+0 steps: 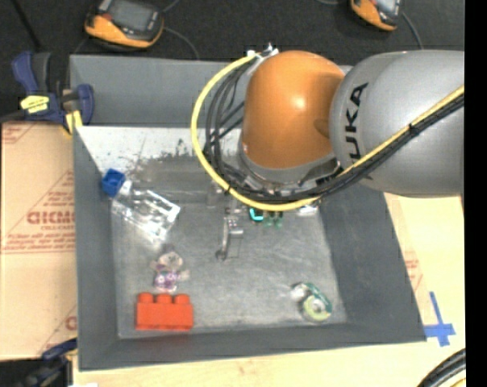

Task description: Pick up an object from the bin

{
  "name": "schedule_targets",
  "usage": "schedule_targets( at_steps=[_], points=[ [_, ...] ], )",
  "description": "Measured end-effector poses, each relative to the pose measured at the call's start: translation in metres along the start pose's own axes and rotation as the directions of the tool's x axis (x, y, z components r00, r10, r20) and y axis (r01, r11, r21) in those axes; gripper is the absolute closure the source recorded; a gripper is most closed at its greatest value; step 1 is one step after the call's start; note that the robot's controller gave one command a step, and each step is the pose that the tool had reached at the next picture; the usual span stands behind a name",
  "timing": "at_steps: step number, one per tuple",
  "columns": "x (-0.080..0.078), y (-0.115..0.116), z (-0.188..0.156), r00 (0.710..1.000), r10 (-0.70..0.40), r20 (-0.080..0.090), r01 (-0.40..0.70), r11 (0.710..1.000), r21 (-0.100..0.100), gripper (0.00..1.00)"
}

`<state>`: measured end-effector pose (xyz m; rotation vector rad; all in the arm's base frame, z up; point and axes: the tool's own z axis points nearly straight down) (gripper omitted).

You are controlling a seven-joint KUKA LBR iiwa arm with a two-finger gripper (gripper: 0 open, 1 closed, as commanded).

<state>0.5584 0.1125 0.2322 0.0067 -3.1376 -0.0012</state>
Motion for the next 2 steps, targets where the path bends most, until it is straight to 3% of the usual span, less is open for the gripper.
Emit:
schedule_targets(
  at_steps=[1,2],
  points=[
    [0.024,0.081,0.06,0.996,-0.084,0.0,0.084,0.996,-0.001,0.0],
    [0.036,0.044,0.158,0.886,-0.464,0.003,0.464,0.886,0.003,0.0]
  ],
)
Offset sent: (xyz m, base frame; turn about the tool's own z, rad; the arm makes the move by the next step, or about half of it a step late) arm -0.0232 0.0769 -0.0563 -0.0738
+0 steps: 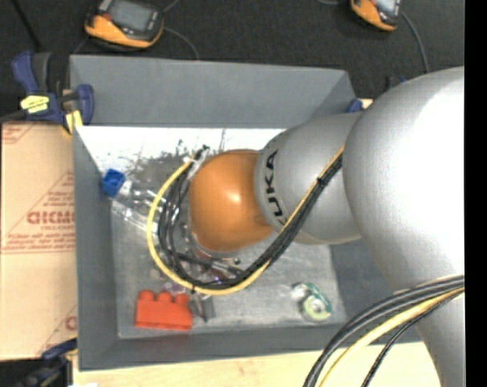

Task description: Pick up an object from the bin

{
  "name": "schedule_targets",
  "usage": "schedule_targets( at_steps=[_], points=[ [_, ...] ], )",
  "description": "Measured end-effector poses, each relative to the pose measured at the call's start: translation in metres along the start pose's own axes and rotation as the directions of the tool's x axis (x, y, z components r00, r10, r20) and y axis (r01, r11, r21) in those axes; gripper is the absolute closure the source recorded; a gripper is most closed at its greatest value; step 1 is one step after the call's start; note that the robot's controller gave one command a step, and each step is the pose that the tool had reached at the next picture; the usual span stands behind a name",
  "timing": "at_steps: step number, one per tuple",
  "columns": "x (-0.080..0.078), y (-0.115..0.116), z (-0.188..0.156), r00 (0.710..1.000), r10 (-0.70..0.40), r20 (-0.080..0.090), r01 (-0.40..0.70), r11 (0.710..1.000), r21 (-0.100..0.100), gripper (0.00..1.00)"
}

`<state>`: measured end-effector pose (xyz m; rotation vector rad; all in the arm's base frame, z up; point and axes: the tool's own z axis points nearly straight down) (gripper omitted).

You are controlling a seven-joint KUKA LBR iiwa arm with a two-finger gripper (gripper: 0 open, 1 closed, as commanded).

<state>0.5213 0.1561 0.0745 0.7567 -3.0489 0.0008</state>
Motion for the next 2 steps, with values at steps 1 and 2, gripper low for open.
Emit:
schedule_targets(
  at_steps=[1,2],
  points=[
    [-0.0015,-0.0014,-0.0025,1.0,0.005,0.003,-0.005,1.0,0.001,1.0],
    [-0.0005,0.0,0.0002,1.0,0.006,0.002,-0.006,1.0,-0.001,0.0]
  ],
)
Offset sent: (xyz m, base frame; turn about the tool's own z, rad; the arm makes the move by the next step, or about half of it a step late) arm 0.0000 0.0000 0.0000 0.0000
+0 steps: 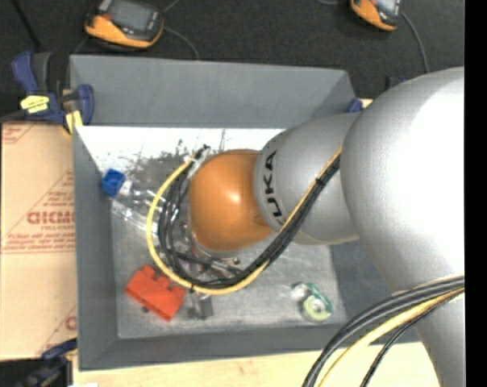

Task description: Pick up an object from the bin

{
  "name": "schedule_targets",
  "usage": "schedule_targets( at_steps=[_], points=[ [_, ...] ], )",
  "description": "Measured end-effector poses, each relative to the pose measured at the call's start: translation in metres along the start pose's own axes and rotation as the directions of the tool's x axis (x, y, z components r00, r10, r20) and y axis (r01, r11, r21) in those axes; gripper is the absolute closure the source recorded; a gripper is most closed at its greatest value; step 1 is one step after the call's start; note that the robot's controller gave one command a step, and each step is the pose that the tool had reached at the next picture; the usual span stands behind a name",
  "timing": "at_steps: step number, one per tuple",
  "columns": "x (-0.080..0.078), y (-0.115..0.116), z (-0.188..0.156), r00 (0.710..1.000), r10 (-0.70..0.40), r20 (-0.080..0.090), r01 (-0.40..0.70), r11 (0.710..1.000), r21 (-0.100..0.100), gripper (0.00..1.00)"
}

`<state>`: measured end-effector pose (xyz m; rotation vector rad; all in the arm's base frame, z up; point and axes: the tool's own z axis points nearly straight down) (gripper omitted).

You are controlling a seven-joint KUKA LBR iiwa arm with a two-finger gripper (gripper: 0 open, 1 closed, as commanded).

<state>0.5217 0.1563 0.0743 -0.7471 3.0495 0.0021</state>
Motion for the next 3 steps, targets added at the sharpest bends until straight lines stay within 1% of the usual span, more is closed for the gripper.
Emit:
schedule_targets(
  at_steps=[1,2,3],
  points=[
    [0.0,0.0,0.0,1.0,0.001,-0.001,-0.001,1.0,-0.001,1.0],
    [0.0,0.0,0.0,1.0,0.001,-0.002,-0.001,1.0,-0.001,0.0],
    [-0.031,0.072,0.004,1.0,0.018,0.003,-0.018,1.0,-0.002,0.0]
  ],
)
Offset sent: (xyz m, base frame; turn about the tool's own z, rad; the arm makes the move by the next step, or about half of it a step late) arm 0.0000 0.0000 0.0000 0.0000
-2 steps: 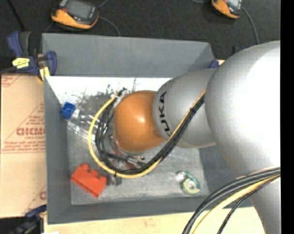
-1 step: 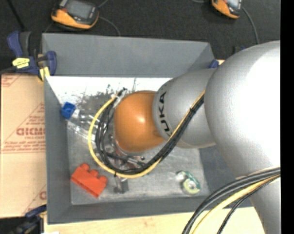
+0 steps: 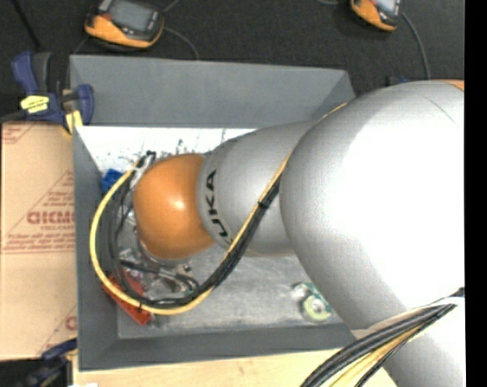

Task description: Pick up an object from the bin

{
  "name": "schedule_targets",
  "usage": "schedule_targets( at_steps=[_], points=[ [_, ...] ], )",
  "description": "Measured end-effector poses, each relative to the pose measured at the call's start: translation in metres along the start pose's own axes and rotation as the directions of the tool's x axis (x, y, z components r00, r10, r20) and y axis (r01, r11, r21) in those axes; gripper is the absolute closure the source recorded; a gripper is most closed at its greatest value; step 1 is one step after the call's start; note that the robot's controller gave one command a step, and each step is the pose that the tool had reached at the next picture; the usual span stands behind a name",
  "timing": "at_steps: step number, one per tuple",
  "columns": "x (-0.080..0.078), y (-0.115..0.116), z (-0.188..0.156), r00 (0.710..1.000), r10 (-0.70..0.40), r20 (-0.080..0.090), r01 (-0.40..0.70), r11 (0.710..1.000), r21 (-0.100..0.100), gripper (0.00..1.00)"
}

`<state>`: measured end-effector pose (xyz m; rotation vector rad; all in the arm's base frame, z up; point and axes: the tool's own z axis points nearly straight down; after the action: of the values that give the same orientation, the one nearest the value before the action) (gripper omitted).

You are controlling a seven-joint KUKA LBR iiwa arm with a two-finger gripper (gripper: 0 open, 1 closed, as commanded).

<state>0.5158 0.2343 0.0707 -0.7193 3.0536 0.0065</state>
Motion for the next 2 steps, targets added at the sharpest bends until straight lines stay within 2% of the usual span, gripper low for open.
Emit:
schedule_targets(
  at_steps=[1,2],
  points=[
    [0.001,-0.004,0.0,1.0,0.007,-0.002,-0.007,1.0,0.002,1.0],
    [0.016,-0.025,-0.059,1.0,0.001,0.003,-0.001,1.0,0.005,1.0]
  ],
)
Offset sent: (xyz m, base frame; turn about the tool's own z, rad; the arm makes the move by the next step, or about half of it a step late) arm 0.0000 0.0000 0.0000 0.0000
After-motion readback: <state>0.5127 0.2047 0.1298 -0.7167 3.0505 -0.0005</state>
